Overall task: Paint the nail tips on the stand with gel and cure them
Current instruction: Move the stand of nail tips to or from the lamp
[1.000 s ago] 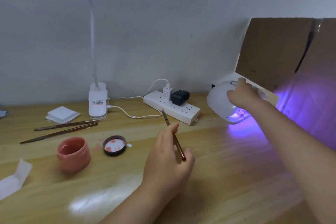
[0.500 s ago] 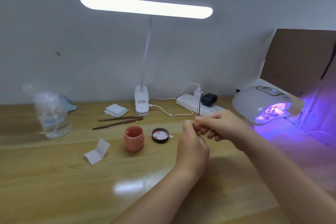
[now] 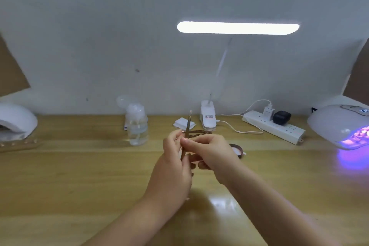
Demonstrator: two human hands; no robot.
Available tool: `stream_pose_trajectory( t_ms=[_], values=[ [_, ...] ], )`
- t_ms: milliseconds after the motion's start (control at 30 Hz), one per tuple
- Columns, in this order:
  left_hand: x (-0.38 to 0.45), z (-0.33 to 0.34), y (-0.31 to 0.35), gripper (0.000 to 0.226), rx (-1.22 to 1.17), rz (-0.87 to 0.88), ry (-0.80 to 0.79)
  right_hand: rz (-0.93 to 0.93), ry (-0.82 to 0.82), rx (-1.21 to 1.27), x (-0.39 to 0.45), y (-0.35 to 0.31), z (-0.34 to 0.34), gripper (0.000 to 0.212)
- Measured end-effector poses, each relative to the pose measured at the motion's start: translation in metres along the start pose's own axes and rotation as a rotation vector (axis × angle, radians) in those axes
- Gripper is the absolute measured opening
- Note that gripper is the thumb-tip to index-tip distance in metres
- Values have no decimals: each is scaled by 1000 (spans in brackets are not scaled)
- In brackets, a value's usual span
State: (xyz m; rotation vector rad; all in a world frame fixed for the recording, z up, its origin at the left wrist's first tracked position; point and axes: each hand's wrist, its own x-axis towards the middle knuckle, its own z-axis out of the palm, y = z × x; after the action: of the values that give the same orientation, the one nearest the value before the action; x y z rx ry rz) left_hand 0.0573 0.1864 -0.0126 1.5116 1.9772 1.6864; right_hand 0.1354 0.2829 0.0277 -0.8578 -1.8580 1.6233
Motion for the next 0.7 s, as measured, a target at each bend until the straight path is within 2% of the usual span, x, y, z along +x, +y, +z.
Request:
stream_pose_trajectory(
  t_ms=[100,200,367,533,700],
  values=[
    [-14,-50,-16,51,134,-11,63,3,5,88,8,4,41,21],
    [-12,-111,-54,35,457,-53,220,17,-9,97,18,14,82,23],
    [20,-228,-144,18,771,-375,356,10,-15,30,33,32,139,25],
    [46,-311,-200,4,757,-624,460,-66,-9,-24,42,34,174,29],
    [66,-352,-230,23,798,-717,541,-146,59,-116,47,47,194,29]
  ],
)
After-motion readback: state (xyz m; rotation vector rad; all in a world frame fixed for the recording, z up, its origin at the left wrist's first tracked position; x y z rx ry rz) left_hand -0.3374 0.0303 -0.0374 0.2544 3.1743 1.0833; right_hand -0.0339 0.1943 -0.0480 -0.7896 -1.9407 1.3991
